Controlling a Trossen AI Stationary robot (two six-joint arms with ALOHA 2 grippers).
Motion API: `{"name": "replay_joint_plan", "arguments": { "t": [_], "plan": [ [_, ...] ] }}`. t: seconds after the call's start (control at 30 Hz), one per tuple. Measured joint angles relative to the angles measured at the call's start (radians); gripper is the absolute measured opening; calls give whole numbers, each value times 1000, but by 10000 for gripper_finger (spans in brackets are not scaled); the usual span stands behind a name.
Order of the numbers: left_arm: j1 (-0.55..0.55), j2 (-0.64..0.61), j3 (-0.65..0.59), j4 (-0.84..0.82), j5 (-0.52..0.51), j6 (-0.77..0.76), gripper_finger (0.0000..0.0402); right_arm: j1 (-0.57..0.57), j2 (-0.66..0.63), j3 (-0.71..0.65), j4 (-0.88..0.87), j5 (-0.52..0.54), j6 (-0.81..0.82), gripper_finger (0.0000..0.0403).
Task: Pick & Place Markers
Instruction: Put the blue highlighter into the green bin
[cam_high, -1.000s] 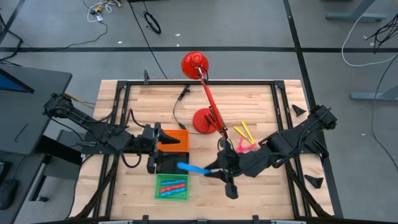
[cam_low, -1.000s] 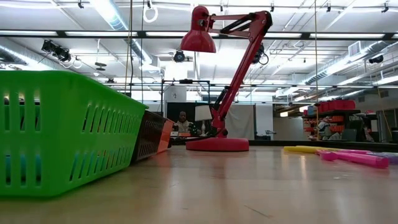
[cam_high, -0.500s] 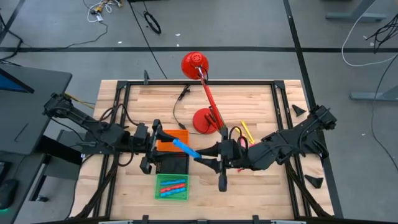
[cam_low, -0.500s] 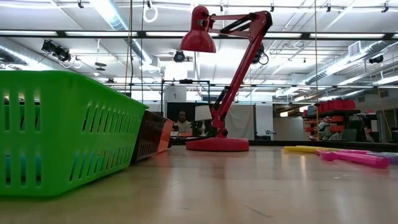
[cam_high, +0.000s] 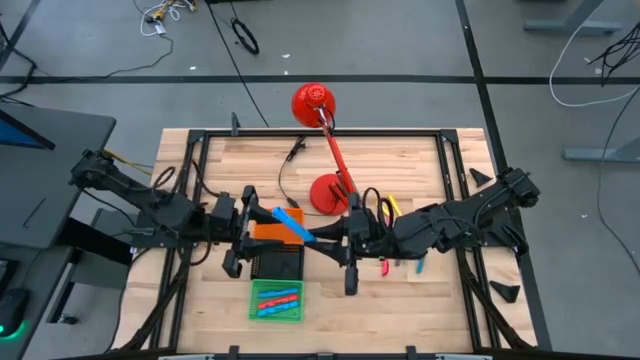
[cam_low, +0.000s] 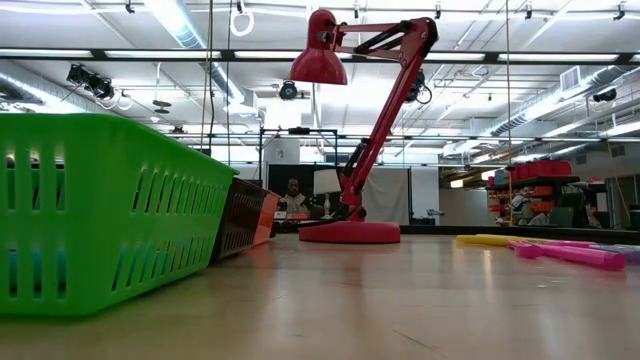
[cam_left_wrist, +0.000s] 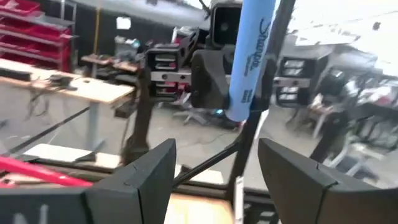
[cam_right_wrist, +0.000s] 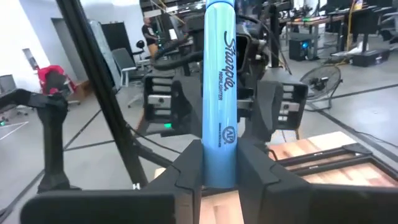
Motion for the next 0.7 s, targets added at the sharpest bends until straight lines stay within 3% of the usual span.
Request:
{"name": "replay_joint_plan", "arguments": {
  "t": [0.3,0.4,0.7],
  "plan": [
    [1,96,177,-109,4,47,232,-28,11,-1,8,-19,-1,63],
    [1,133,223,-102,-40,88,232,-34,17,-1,10,-41,0,63],
    [6,205,291,-103,-54,101,228,-34,26,-1,-7,-52,-5,63]
  ]
}}
